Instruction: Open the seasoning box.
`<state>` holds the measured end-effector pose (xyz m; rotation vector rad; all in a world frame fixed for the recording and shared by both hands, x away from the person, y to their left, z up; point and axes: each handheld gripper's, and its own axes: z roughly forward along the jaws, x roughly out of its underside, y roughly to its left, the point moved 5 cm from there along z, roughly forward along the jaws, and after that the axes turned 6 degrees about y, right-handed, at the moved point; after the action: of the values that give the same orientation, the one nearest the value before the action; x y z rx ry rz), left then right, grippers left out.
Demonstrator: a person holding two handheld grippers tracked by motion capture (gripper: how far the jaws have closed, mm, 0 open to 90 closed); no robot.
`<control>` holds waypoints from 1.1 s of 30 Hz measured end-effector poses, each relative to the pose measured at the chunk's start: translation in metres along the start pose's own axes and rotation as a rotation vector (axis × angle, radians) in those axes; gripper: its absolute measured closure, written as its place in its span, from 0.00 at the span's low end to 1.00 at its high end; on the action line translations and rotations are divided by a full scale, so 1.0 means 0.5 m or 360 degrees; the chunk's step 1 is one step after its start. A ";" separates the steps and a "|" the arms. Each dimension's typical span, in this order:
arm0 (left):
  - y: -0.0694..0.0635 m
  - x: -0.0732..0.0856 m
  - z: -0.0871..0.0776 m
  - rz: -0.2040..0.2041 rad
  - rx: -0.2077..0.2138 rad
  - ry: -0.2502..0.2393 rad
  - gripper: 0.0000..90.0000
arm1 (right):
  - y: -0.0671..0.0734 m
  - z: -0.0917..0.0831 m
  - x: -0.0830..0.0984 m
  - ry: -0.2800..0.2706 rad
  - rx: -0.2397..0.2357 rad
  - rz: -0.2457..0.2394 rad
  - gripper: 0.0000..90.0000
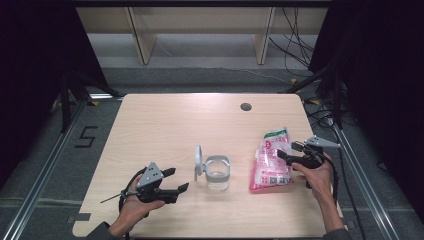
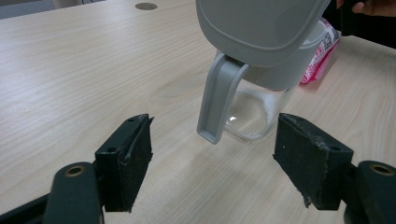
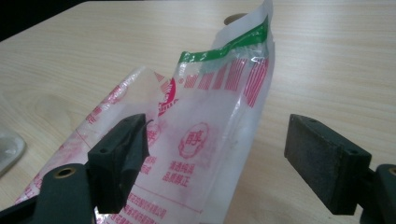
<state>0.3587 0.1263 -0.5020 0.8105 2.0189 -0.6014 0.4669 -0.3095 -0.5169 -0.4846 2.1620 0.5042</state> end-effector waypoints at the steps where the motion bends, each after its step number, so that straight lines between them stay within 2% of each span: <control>1: 0.000 0.000 0.000 0.0000 0.0000 0.0000 0.30 | 0.000 0.000 0.000 0.0000 0.0000 0.0000 0.25; 2: -0.001 0.000 -0.001 -0.0018 -0.0001 0.0003 0.30 | 0.004 0.002 -0.001 0.0014 -0.0033 0.0026 0.26; 3: -0.001 0.000 -0.001 -0.0018 -0.0001 0.0003 0.30 | 0.004 0.002 -0.001 0.0014 -0.0033 0.0026 0.26; 4: -0.002 0.000 -0.001 -0.0010 0.0000 0.0003 0.30 | 0.004 0.007 -0.007 0.0031 -0.0034 -0.0008 0.27; 6: -0.002 0.000 -0.001 -0.0010 -0.0002 0.0005 0.30 | 0.015 0.013 -0.012 0.0046 -0.0047 0.0020 0.29; 7: -0.002 0.000 0.000 -0.0013 -0.0005 0.0004 0.30 | 0.011 0.018 -0.016 0.0044 -0.0032 -0.0042 0.30; 8: -0.002 0.000 -0.001 -0.0012 -0.0006 0.0005 0.30 | 0.011 0.018 -0.016 0.0044 -0.0032 -0.0042 0.30; 9: -0.002 0.000 -0.001 -0.0010 -0.0001 0.0004 0.30 | 0.014 0.027 -0.014 0.0104 -0.0038 -0.0032 0.30; 11: -0.002 0.000 -0.001 -0.0010 0.0008 -0.0005 0.30 | 0.015 0.032 -0.013 0.0117 -0.0048 -0.0032 0.30; 12: -0.001 -0.001 -0.001 -0.0012 0.0005 -0.0010 0.30 | 0.017 0.038 -0.015 0.0125 -0.0060 -0.0037 0.34; 13: -0.001 -0.001 -0.001 -0.0012 0.0005 -0.0010 0.30 | 0.016 0.038 -0.016 0.0126 -0.0050 -0.0071 0.35; 14: -0.001 0.000 -0.001 -0.0013 0.0007 -0.0009 0.30 | 0.016 0.038 -0.016 0.0126 -0.0050 -0.0071 0.35; 15: -0.001 0.000 -0.001 -0.0013 0.0008 -0.0009 0.30 | 0.026 0.037 -0.016 0.0154 -0.0074 0.0007 0.36; 16: -0.001 -0.001 -0.002 -0.0009 0.0005 -0.0009 0.30 | 0.021 0.041 -0.016 0.0163 -0.0074 -0.0037 0.39; 17: -0.001 -0.001 -0.002 -0.0009 0.0005 -0.0009 0.30 | 0.021 0.041 -0.016 0.0163 -0.0074 -0.0037 0.39; 18: -0.002 -0.001 -0.003 -0.0010 -0.0002 -0.0010 0.30 | 0.021 0.047 -0.017 0.0152 -0.0102 -0.0027 0.43; 21: -0.001 -0.001 -0.003 -0.0010 -0.0003 -0.0011 0.31 | 0.018 0.047 -0.017 0.0154 -0.0088 -0.0041 0.46; 23: -0.001 -0.001 -0.003 -0.0010 0.0001 -0.0014 0.31 | 0.019 0.047 -0.016 0.0161 -0.0099 -0.0049 0.54; 24: -0.001 -0.001 -0.003 -0.0010 0.0001 -0.0014 0.31 | 0.019 0.047 -0.016 0.0161 -0.0099 -0.0049 0.54; 25: -0.001 -0.002 -0.002 -0.0011 0.0009 -0.0016 0.31 | 0.026 0.043 -0.014 0.0200 -0.0104 0.0007 0.58; 27: -0.002 -0.002 -0.002 -0.0010 0.0008 -0.0017 0.31 | 0.023 0.045 -0.016 0.0159 -0.0106 -0.0054 0.69; 28: -0.002 -0.002 -0.002 -0.0011 0.0009 -0.0018 0.31 | 0.028 0.044 -0.014 0.0166 -0.0119 -0.0029 0.79; 29: -0.002 -0.002 -0.002 -0.0011 0.0009 -0.0018 0.31 | 0.028 0.044 -0.014 0.0166 -0.0119 -0.0029 0.79; 30: 0.000 -0.003 -0.003 0.0017 0.0013 -0.0017 0.31 | 0.028 0.041 -0.015 0.0162 -0.0138 -0.0064 0.88; 31: 0.000 -0.003 -0.003 0.0017 0.0013 -0.0017 0.31 | 0.028 0.041 -0.015 0.0162 -0.0138 -0.0064 0.88; 32: -0.001 -0.003 -0.003 -0.0003 0.0007 -0.0017 0.31 | 0.035 0.041 -0.013 0.0164 -0.0162 -0.0016 0.93; 33: -0.002 -0.003 -0.003 -0.0015 0.0003 -0.0018 0.31 | 0.039 0.036 -0.012 0.0171 -0.0173 -0.0028 1.00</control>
<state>0.3578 0.1263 -0.4998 0.7976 2.0132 -0.6119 0.4724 -0.2826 -0.5186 -0.6026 2.2385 0.6006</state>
